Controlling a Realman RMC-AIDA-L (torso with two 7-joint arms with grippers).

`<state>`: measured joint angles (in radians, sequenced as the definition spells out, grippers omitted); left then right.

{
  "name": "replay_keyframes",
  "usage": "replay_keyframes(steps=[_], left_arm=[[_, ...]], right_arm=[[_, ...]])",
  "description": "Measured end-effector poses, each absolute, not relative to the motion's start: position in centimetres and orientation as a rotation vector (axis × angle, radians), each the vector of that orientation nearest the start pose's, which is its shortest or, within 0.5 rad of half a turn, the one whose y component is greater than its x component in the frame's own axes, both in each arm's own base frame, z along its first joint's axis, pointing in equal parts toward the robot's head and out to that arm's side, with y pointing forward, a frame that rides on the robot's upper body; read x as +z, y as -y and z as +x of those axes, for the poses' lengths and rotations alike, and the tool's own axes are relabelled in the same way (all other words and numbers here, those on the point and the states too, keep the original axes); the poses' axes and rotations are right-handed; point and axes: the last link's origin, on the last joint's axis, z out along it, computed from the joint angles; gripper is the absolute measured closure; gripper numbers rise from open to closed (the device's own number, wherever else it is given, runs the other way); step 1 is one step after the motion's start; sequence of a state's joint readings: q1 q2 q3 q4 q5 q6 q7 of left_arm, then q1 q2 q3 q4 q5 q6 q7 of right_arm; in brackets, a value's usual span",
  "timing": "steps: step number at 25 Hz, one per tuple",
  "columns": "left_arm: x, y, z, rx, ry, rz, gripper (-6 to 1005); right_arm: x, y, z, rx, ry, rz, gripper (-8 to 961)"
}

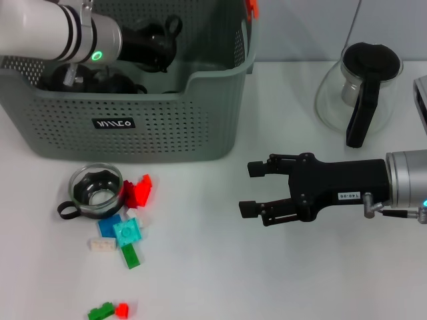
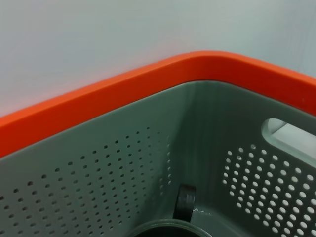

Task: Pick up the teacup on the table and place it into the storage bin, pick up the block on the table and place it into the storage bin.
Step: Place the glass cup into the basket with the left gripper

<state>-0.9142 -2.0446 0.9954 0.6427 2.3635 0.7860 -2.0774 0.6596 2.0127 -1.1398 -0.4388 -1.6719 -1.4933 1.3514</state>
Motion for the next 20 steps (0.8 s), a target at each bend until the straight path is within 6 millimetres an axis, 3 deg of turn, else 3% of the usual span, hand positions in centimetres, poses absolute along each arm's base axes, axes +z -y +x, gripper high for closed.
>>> replay_keyframes(steps=[11, 13, 18, 20], left_arm=[[0.2, -48.0, -18.7, -0.105, 0.75, -2.304, 900], [0.2, -48.1, -18.7, -0.11, 0.754, -2.301, 720], [1.4, -48.4, -18.8, -0.168, 0.796, -2.257, 523], [2.6, -48.5, -18.9, -0.209, 0.82, -2.217, 463]], right_arm=[[-4.5, -33.5, 21.7, 0.748, -0.546, -2.976, 27], [-4.5, -33.5, 21.7, 0.75, -0.546, -2.977, 27], [-4.5, -33.4, 21.8, 0.751, -0.552, -2.978, 27], [-4.5, -33.3, 21.8, 0.752, -0.555, -2.977, 27]])
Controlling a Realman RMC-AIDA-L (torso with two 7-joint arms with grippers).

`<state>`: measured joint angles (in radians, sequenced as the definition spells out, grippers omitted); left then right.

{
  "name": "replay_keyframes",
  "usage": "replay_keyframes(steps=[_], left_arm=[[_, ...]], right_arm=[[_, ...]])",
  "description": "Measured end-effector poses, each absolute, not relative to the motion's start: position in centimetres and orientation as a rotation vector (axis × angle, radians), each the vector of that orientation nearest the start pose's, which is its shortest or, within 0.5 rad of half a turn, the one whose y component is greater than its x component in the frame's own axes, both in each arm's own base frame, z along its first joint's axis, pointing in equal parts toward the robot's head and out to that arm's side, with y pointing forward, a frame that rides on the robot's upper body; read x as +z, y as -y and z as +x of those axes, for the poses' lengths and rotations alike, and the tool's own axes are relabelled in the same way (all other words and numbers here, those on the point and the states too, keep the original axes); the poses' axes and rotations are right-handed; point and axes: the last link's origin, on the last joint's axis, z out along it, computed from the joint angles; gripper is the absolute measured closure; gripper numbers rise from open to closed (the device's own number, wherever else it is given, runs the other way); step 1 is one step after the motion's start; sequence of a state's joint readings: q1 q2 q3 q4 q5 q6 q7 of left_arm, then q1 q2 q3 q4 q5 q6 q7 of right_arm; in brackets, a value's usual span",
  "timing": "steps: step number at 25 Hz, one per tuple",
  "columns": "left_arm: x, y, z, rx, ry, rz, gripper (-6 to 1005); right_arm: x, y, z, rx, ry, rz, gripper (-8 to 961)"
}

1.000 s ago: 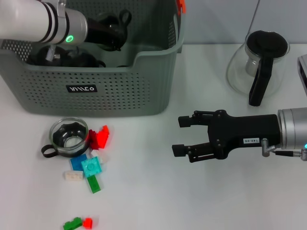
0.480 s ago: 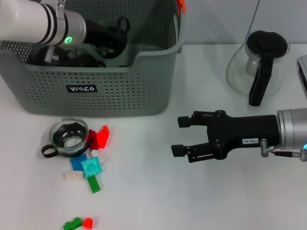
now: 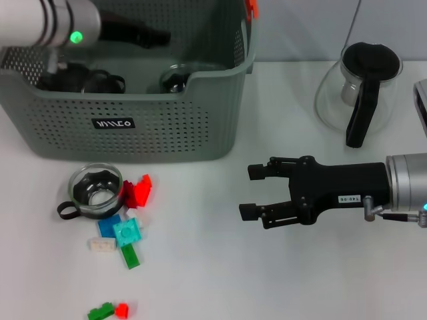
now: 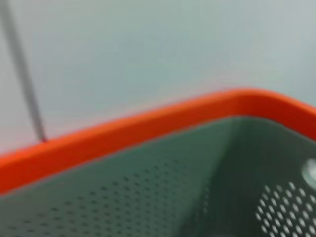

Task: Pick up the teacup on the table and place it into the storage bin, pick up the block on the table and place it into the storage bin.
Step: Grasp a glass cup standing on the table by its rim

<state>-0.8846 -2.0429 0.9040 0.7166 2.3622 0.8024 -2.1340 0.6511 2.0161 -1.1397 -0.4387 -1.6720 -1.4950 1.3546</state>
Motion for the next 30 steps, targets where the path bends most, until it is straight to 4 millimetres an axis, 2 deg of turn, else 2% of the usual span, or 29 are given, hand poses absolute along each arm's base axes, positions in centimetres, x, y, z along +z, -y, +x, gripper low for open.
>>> replay_keyframes(steps=[4, 6, 9, 11, 14, 16, 20, 26, 30], left_arm=[[7.0, -47.7, -18.3, -0.335, 0.84, -2.158, 377], [9.0, -46.8, -17.4, -0.417, 0.822, -2.17, 334], [11.7, -43.5, -15.5, -0.599, 0.743, -2.304, 270], [12.6, -40.8, -14.7, -0.691, 0.638, -2.433, 225], [13.5, -35.8, -14.4, -0.787, 0.382, -2.638, 151], [13.3, -32.8, -14.9, -0.758, 0.236, -2.753, 128], [11.7, -29.7, -16.5, -0.571, 0.129, -2.882, 131], [8.0, -28.1, -18.7, -0.11, 0.084, -2.954, 132], [5.9, -28.6, -19.8, 0.174, 0.062, -2.937, 132]], right_arm=[[-4.5, -33.3, 21.8, 0.757, -0.554, -2.978, 27], [-4.4, -33.4, 21.7, 0.761, -0.55, -2.979, 27], [-4.3, -33.5, 21.6, 0.765, -0.544, -2.979, 27], [-4.3, -33.5, 21.6, 0.766, -0.543, -2.979, 27], [-4.1, -33.6, 21.6, 0.77, -0.545, -2.973, 27], [-4.0, -33.6, 21.7, 0.774, -0.55, -2.966, 27], [-4.0, -33.7, 21.7, 0.777, -0.552, -2.959, 27], [-4.3, -33.7, 21.5, 0.777, -0.547, -2.961, 28], [-4.5, -33.7, 21.4, 0.782, -0.548, -2.956, 28]])
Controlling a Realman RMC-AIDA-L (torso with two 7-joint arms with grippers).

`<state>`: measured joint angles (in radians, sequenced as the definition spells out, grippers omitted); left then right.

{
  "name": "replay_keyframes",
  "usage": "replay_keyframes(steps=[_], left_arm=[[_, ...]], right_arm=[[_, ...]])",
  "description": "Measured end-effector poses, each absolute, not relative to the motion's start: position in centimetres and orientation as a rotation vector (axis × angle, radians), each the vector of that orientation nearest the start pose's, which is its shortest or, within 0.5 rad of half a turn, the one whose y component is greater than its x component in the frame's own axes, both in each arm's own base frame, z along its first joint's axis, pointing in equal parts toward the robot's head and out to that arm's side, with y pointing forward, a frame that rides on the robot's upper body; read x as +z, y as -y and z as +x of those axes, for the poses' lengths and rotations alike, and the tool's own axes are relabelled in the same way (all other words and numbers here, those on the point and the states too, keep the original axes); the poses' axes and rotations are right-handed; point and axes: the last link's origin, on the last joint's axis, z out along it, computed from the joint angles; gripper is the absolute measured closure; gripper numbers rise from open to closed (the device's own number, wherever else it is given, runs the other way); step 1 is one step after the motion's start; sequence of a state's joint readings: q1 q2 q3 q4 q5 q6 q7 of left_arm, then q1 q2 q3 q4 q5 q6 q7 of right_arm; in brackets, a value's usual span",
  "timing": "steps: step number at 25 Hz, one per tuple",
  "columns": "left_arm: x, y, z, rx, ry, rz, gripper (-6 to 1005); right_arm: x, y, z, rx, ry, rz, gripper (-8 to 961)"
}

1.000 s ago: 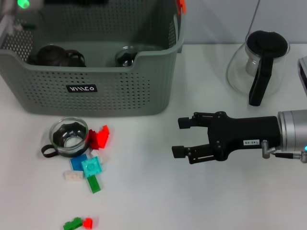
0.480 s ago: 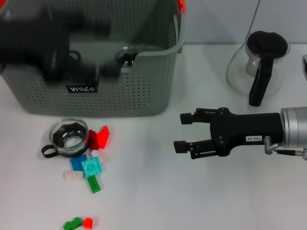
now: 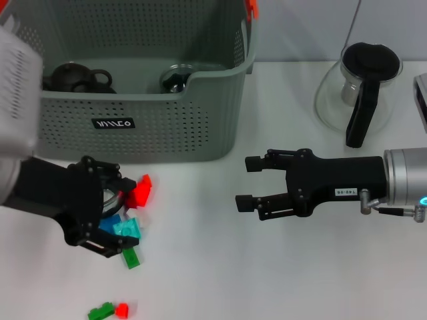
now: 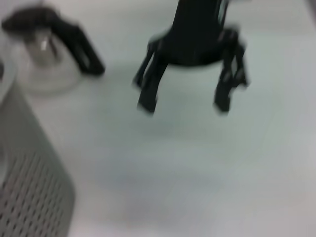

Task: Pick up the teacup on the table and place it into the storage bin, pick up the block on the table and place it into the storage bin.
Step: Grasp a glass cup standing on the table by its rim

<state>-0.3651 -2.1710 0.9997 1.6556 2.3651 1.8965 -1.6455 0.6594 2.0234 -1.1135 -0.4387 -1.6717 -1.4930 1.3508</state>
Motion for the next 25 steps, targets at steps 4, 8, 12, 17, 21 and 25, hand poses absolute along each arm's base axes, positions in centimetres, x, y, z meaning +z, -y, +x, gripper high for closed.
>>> replay_keyframes(steps=[4, 8, 12, 17, 21, 25], left_arm=[[4.9, -29.6, -20.6, 0.312, 0.055, -2.886, 133], [4.7, -30.5, -21.2, 0.426, 0.046, -2.833, 134], [4.6, -31.3, -22.1, 0.519, 0.062, -2.768, 134], [3.9, -31.7, -22.7, 0.597, 0.042, -2.753, 135], [3.1, -32.0, -23.0, 0.645, 0.016, -2.748, 135], [2.3, -32.5, -23.7, 0.707, -0.009, -2.721, 136]], right_arm=[[-4.8, -33.6, 21.3, 0.788, -0.556, -2.952, 28], [-4.9, -33.6, 21.5, 0.787, -0.573, -2.937, 28], [-5.1, -33.6, 21.4, 0.802, -0.588, -2.926, 28], [-5.1, -33.6, 21.3, 0.81, -0.596, -2.921, 28], [-5.2, -33.8, 21.2, 0.814, -0.603, -2.911, 28], [-5.3, -33.9, 21.2, 0.81, -0.607, -2.905, 28]])
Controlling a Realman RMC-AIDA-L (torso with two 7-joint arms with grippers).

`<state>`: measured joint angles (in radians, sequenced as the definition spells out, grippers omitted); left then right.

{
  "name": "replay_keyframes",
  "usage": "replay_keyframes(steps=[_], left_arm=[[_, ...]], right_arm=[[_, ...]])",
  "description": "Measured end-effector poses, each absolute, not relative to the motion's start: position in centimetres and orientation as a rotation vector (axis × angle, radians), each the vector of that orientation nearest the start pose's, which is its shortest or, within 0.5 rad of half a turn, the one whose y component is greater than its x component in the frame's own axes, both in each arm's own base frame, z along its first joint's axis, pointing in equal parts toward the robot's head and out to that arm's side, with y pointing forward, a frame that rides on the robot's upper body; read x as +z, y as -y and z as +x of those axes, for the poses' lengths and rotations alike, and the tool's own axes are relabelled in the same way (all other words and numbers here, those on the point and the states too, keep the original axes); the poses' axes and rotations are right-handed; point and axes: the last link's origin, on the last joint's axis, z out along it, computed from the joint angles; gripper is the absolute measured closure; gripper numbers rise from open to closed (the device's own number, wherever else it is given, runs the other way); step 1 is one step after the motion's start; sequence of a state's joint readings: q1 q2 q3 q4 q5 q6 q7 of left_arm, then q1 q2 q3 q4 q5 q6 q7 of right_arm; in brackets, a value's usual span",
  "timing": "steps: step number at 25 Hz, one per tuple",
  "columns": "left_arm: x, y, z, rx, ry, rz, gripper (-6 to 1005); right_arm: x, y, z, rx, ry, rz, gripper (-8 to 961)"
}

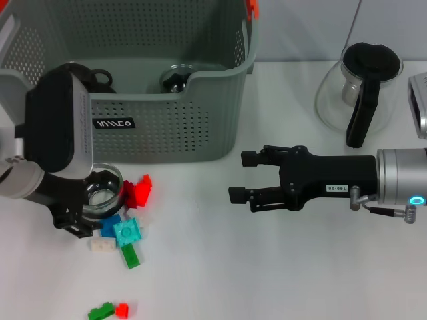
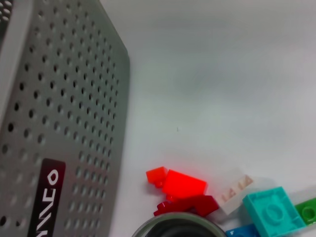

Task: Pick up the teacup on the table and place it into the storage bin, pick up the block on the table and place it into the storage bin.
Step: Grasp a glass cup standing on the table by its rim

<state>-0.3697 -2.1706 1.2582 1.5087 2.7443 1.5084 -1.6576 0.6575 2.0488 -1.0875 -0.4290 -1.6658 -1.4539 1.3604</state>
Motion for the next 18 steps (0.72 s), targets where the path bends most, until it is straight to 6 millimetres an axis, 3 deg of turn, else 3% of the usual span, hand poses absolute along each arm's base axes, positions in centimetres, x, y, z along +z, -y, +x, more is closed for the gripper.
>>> replay_keyframes(steps=[18], left_arm=[[2.0, -33.6, -25.1, 0.803, -0.026, -2.669, 155]], right_arm=[[-5.7, -33.9, 21.2, 0.807, -0.626, -2.889, 27]])
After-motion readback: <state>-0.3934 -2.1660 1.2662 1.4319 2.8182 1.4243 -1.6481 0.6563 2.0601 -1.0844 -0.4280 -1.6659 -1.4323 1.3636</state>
